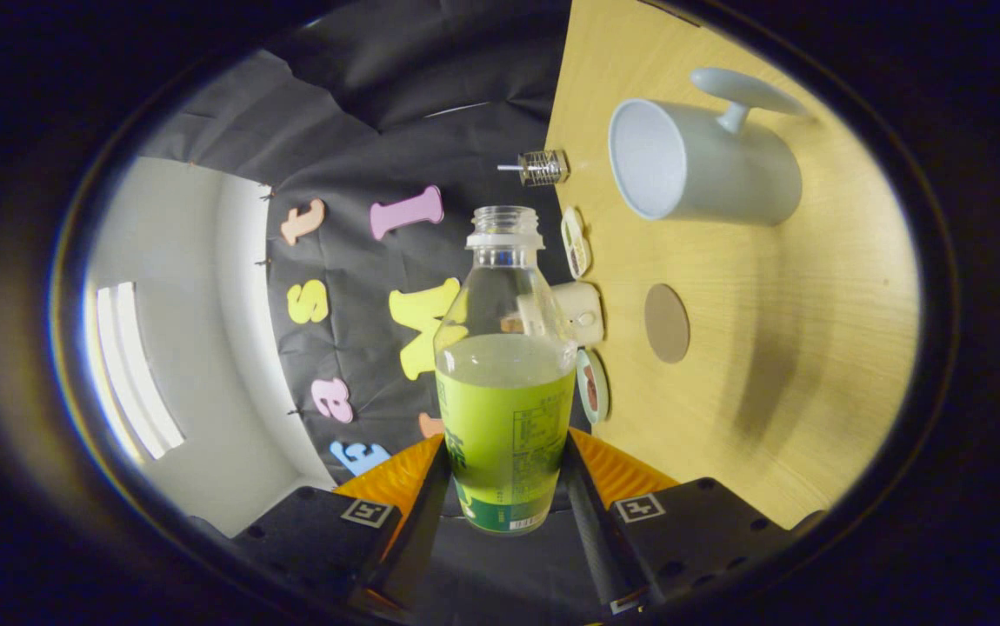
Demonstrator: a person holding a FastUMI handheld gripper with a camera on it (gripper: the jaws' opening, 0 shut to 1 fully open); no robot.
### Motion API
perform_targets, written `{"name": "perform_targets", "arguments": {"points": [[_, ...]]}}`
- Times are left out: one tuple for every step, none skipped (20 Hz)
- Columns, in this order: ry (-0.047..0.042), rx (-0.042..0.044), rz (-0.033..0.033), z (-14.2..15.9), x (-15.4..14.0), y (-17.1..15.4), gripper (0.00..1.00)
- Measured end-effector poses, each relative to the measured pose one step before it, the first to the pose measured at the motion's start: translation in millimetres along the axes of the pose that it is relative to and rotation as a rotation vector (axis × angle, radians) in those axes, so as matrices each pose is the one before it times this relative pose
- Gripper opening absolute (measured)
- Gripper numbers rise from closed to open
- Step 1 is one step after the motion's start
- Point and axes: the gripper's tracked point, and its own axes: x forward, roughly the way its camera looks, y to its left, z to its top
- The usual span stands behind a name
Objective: Take the bottle from table, then pour the juice into the cup, finally place the bottle on the coaster
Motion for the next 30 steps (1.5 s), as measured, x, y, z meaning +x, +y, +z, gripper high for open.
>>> {"name": "perform_targets", "arguments": {"points": [[-0.00310, 0.00948, 0.00314, 1.37, 0.12, 1.52, 0.77], [-0.00281, 0.01055, 0.00602, 1.63, 1.23, 2.08, 0.77], [-0.00813, 0.01424, 0.00417, 2.05, 1.02, 1.59, 0.77], [-0.00358, 0.01583, 0.00466, 1.66, 1.20, 1.29, 0.77], [-0.00022, 0.01539, 0.00335, 0.69, 2.61, 1.40, 0.77], [0.00144, 0.01187, 0.00135, 0.22, 0.45, 0.88, 0.77], [-0.00178, 0.01070, 0.00027, 1.55, 0.95, 0.53, 0.77], [-0.00163, 0.01150, 0.00453, 0.58, 1.19, 3.76, 0.77], [-0.00084, 0.00783, 0.01125, -0.43, 0.65, 3.93, 0.77], [-0.00338, 0.00723, 0.00660, 1.65, 1.13, 1.88, 0.77], [0.00023, 0.00497, 0.00259, -0.05, 0.50, 0.95, 0.77], [-0.00371, 0.00423, 0.00021, 1.63, 0.75, 0.70, 0.77], [0.00030, 0.00304, 0.00135, 0.98, 0.15, 0.56, 0.77], [-0.00216, 0.00505, -0.00166, 0.56, 0.00, 0.87, 0.77], [0.00081, 0.00490, -0.00009, -0.33, 0.38, 0.16, 0.77], [-0.00031, 0.00485, -0.00087, 0.61, 0.45, 0.98, 0.77], [-0.00094, 0.00350, 0.00057, -0.01, 0.47, 0.56, 0.77], [0.00087, 0.00294, -0.00139, -0.68, -0.45, 0.56, 0.77], [0.00177, 0.00324, 0.00026, -0.22, 0.42, 0.21, 0.77], [-0.00019, 0.00435, 0.00180, 0.68, -0.09, 0.95, 0.77], [-0.00064, 0.00407, 0.00248, -0.08, 0.56, 0.68, 0.77], [-0.00102, 0.00453, 0.00322, -0.31, 0.15, 1.08, 0.77], [-0.00196, 0.00570, 0.00328, 0.23, 0.26, 0.86, 0.77], [0.00013, 0.00571, 0.00223, -0.10, 0.33, 1.13, 0.77], [-0.00253, 0.00693, -0.00040, 0.17, 0.15, 0.48, 0.77], [-0.00184, 0.00959, 0.00306, 0.37, 0.50, 1.92, 0.77], [0.00131, 0.00974, 0.00514, -0.41, 0.79, 1.25, 0.77], [-0.00023, 0.00913, 0.00341, -0.17, 0.06, 1.40, 0.77], [0.00172, 0.00400, 0.00321, -0.30, 0.17, 0.77, 0.77], [-0.00076, 0.00399, 0.00290, 0.69, 0.06, 0.53, 0.77]]}}
